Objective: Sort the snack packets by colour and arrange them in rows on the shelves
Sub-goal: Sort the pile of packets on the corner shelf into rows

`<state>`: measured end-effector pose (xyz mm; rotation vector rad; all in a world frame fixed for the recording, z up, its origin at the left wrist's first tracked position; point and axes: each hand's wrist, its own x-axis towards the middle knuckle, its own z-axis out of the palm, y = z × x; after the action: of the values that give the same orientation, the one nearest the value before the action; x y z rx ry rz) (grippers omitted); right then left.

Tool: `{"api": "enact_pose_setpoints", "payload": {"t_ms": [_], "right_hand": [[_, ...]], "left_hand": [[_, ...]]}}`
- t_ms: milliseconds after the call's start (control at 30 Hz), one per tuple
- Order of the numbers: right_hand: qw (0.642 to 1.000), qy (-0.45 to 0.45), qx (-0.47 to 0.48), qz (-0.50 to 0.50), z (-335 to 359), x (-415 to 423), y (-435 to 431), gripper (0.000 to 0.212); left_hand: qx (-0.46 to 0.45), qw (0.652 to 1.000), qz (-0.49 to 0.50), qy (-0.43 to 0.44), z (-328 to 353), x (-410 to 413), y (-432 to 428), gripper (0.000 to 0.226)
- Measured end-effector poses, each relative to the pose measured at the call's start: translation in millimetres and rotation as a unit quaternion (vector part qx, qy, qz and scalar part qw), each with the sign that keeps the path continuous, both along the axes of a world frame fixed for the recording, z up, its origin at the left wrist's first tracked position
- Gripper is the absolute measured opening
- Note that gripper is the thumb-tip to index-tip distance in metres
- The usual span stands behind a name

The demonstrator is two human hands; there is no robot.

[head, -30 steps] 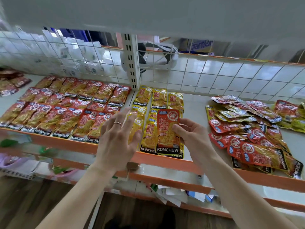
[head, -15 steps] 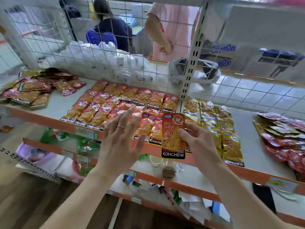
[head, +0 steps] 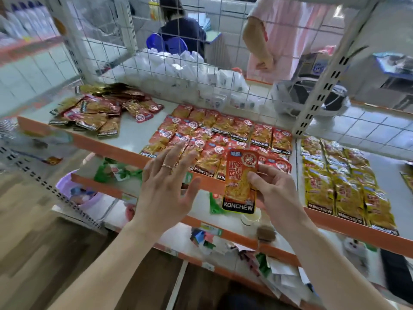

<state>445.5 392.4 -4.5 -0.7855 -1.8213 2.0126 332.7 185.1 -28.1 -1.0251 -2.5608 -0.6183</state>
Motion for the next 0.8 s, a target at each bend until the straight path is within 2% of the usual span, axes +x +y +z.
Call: {"api": "enact_pose_setpoints", "payload": {"t_ms": [533, 800], "right_hand": [[1.000, -0.028, 0.013, 0.007, -20, -90, 22, 0.020], [0.999, -0.034, 0.042, 0.005, -23, -110, 17, 0.034]], "left_hand": [[-0.039, 0.999, 0.014, -0.015, -3, -74, 17, 0.055], [-0.036, 0.999, -0.006, -0.013, -12, -96, 21, 0.055]]}}
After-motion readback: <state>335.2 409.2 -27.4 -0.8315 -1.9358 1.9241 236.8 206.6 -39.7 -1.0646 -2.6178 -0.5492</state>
